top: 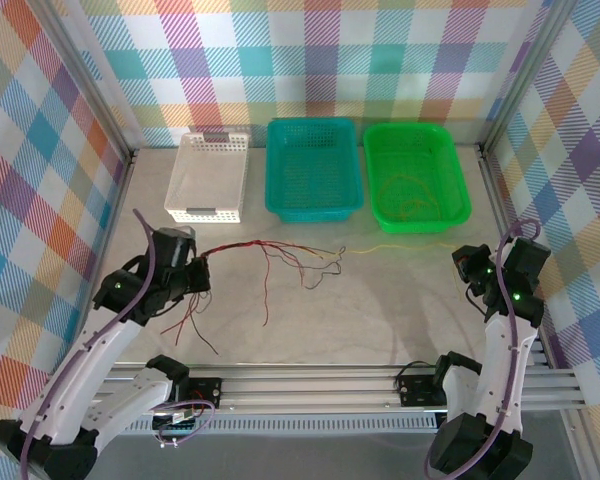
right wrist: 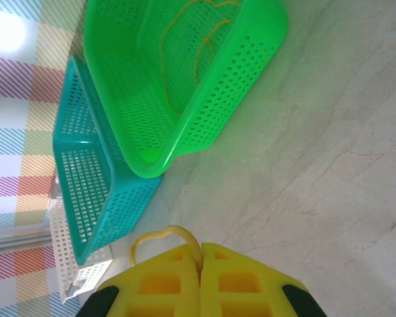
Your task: Untangle the cables
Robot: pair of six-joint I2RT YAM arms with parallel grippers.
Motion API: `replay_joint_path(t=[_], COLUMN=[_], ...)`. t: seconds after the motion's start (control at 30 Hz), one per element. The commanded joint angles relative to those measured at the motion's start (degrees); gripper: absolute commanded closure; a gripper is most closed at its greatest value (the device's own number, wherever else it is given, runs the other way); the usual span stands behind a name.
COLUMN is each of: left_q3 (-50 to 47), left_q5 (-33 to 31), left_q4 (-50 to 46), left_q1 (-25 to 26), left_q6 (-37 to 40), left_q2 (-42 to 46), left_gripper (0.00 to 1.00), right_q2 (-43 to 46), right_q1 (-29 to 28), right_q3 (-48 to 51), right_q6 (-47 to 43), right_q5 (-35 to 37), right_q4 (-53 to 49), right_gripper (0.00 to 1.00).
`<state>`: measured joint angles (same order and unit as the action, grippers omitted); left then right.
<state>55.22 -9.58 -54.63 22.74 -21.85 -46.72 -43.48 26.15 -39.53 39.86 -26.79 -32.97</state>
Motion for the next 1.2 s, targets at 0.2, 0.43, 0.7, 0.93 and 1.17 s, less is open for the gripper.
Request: replay_joint_path(t=[0.2, 0.43, 0.7, 0.93, 1.17], left_q3=[0.4, -0.8, -1.2, 2.2, 4.4], left_q5=[-12.2, -4.1, 11.2, 17.0, 16.3], left_q4=[-3.7, -0.8, 4.4, 6.2, 8.5], left_q1=[-1.8, -1.9, -1.7, 0.6, 7.0], left_q6=[-4.6, -2.6, 0.5, 1.8, 3.3], left_q2=[7.4, 6.2, 2.9, -0.5, -5.0], left_gripper=[1.00, 1.00, 1.00, 1.00, 1.00], right_q2=[-0.4, 0.3, 0.4, 4.0, 4.6], right_q1=[2.1, 2.1, -1.0, -2.2, -2.8], right_q3=[-0.1, -0.4, -1.9, -6.6, -14.7], right_q6=[1.0, 0.5, 3.2, 1.7, -2.1], right_q5=[1.4, -1.9, -12.5, -8.9, -4.2], right_q4=[-1.9, 0.1, 9.8, 4.1, -8.0], right_gripper=[1.00, 1.00, 1.00, 1.00, 1.00])
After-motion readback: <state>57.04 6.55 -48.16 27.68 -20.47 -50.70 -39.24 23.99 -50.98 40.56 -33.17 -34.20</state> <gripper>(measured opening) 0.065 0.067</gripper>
